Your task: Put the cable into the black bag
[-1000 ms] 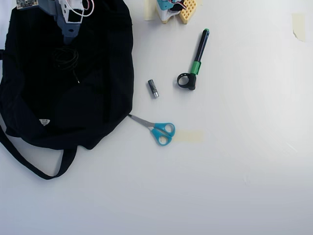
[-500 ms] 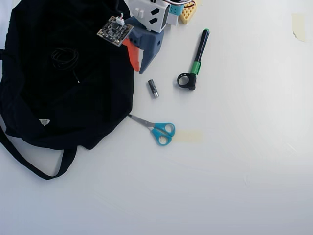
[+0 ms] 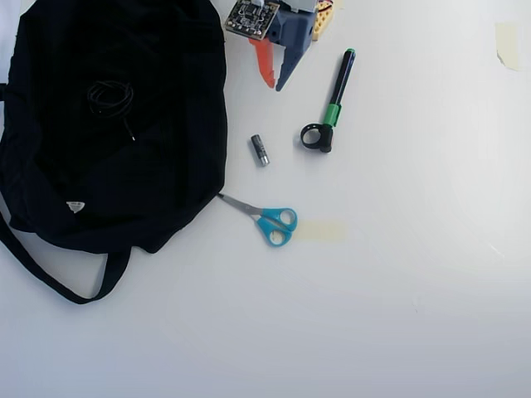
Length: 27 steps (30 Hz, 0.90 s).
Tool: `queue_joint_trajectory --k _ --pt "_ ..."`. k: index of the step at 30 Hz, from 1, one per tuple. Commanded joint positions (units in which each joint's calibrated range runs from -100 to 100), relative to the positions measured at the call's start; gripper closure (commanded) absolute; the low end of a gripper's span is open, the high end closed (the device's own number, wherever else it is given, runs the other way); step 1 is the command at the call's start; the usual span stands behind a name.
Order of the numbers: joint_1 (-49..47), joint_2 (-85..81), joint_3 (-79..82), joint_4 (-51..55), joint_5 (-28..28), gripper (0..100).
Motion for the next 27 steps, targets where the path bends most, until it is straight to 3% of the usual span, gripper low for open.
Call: queue_joint_trajectory --k 1,12,22,27 --pt "-0.86 -3.75 -0.67 2.68 0.28 98" --pt "-1.84 -11.06 4.0 7.42 0.23 98" --pt "-3.03 -19.69 24.75 -9.47 -0.09 98" --pt "-3.93 -23.17 30.41 -12.74 0.17 98"
